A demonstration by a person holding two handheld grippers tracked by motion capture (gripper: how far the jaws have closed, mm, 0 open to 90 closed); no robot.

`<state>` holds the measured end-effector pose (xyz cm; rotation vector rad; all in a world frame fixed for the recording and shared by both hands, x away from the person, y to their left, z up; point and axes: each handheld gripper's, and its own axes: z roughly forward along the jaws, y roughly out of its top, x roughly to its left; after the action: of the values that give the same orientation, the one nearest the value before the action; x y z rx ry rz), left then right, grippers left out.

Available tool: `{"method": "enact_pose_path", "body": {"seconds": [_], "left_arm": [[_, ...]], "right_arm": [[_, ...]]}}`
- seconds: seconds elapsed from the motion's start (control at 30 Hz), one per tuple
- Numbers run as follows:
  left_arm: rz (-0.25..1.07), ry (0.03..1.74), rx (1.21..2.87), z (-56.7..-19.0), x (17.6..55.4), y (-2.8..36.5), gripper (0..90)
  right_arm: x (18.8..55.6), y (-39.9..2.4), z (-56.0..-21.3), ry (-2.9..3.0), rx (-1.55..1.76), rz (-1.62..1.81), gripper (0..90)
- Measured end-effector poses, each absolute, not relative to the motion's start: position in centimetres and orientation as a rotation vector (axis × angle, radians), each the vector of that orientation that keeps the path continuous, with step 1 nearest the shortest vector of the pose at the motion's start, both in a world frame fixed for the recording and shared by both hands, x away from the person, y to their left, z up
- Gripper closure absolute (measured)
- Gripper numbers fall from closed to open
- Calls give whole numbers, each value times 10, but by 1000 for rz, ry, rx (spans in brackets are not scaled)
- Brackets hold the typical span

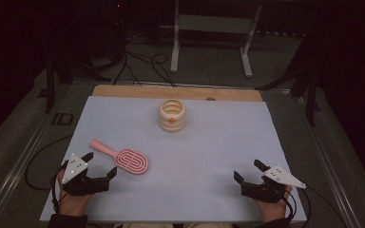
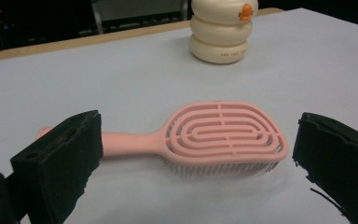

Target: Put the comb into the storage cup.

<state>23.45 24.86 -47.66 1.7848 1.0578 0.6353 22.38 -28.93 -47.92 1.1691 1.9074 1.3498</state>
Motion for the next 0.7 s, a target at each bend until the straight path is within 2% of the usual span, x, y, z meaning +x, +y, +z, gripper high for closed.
{"method": "enact_pose_path", "body": {"seconds": [0.7], "left_arm": [[588, 1056, 1852, -479, 239, 233, 23]], "right_arm": [[224, -291, -480, 1902, 1182, 1348, 92]]}}
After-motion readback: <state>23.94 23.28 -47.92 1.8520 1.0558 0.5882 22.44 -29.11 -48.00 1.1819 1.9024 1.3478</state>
